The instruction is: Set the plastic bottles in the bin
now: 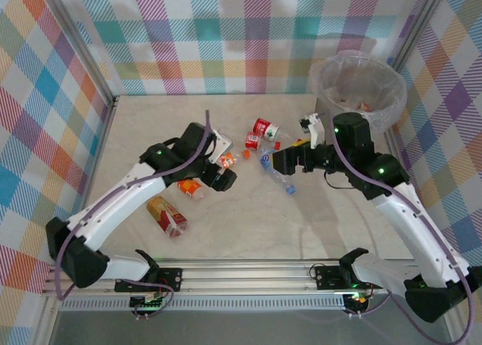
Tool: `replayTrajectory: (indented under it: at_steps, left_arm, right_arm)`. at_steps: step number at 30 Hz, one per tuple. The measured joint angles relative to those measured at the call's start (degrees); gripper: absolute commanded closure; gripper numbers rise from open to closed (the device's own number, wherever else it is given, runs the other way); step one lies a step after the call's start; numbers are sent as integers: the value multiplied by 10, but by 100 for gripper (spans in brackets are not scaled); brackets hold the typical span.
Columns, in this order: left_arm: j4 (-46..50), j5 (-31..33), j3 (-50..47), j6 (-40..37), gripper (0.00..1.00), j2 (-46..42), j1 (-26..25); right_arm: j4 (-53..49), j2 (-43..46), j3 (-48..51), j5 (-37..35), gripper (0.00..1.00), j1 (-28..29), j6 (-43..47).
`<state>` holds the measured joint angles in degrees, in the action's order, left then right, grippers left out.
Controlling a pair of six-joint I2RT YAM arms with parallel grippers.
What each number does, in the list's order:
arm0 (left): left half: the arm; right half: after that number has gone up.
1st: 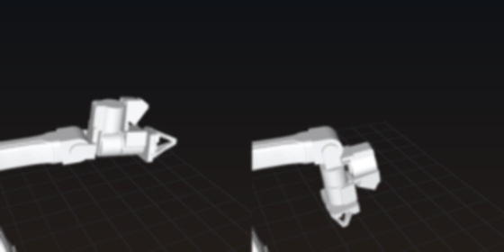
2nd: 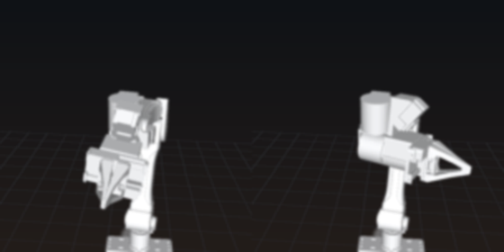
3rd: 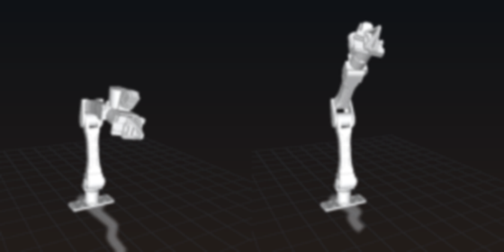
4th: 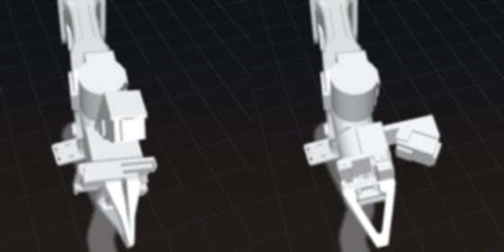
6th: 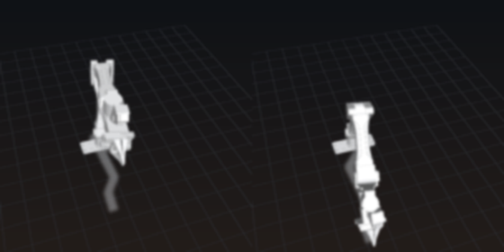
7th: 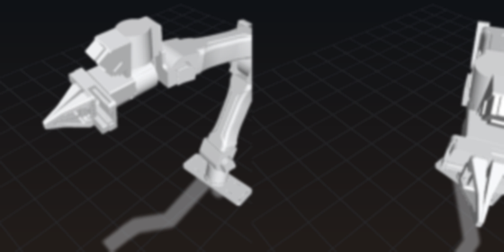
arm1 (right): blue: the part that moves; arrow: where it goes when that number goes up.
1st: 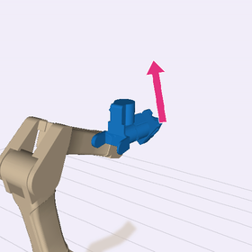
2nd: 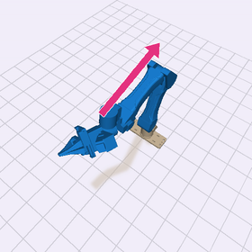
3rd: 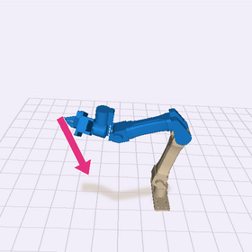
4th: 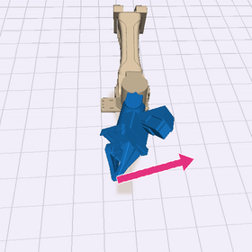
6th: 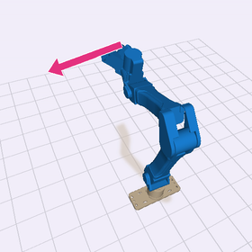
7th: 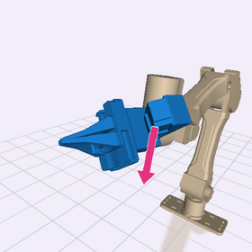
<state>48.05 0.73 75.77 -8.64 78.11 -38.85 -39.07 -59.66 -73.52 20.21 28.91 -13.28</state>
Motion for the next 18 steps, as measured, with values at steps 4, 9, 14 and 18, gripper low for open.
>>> replayTrajectory:
  at_steps: [4, 9, 14, 18]
  left_arm:
    - [5, -6, 32, -20, 7, 66, 13]
    - [18, -22, 101, -46, 8, 167, 50]
    - [26, -26, 154, -75, 8, 277, 77]
    - [31, -14, 174, -98, 6, 336, 86]
  right_arm:
    - [0, 28, 11, 0, 0, 0, 0]
    - [-1, 48, 36, -2, 0, 0, -5]
    - [-4, 56, 51, -2, 0, 0, -14]
    - [-5, 63, 56, -2, 0, 0, -20]
